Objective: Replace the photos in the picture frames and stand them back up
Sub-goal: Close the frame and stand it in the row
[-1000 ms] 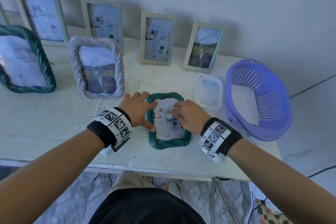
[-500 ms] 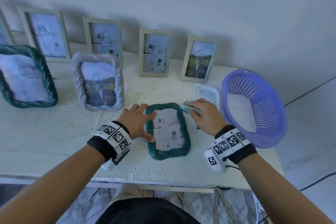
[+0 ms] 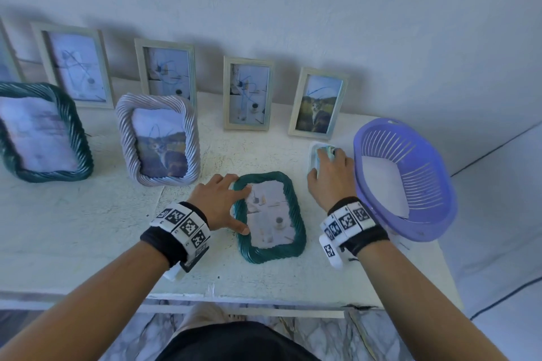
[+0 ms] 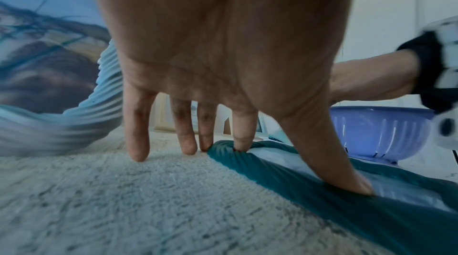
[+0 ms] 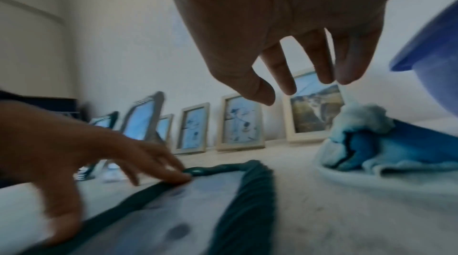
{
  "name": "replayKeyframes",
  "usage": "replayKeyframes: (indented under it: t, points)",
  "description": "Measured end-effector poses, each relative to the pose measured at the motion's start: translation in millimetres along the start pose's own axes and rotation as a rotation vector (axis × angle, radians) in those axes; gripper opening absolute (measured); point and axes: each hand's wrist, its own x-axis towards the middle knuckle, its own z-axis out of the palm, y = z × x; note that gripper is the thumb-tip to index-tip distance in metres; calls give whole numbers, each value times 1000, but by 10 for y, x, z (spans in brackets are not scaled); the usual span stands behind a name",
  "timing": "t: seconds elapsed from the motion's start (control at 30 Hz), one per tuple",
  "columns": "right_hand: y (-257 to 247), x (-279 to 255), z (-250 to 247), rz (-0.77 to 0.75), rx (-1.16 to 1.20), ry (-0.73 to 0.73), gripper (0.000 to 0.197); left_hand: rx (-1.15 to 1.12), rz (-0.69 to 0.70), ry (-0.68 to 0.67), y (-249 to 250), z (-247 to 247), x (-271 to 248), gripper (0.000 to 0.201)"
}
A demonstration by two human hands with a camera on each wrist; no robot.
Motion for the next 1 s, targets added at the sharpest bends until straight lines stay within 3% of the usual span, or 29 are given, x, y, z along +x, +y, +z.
replayKeyframes:
  t: [0.07, 0.13, 0.2, 0.33, 0.43, 0.53, 0.63, 0.7, 0.8, 0.9, 1.0]
  points:
    - [-105, -262, -31, -78, 121, 40, 39, -17, -16, -7, 7, -2, -18, 100]
    - [-177, -494, -9, -79, 237, -110, 40, -25, -31, -2, 37, -19, -45, 99]
    - [-221, -638, 66, -22, 282, -284, 42, -43, -61, 19, 91, -32, -83, 97]
    - [-267, -701, 210, 113, 445, -278, 27, -243, -136, 38, 217, 25, -168, 87]
    - [-221, -655, 219, 276, 767, -277, 20, -398, -180, 108, 282, 91, -235, 73]
    - [-245, -715, 101, 360, 1144, -270, 15, -584, -213, 200, 336, 139, -296, 77]
    - [-367, -854, -92, 336, 1556, -380, 14, -908, -183, 240, 450, 76, -373, 84]
    - [-450, -916, -216, 264, 1702, -436, 19, -1177, -161, 211, 509, 29, -368, 96]
    - [-551, -958, -299, 124, 1694, -358, 19, -1563, -151, 150, 555, 11, -316, 107]
    - [-602, -979, -304, 35, 1613, -275, 19, -1684, -115, 140, 602, -42, -341, 92]
    - [-618, -965, -297, 22, 1592, -230, 22, -1738, -54, 164, 647, -92, -384, 95]
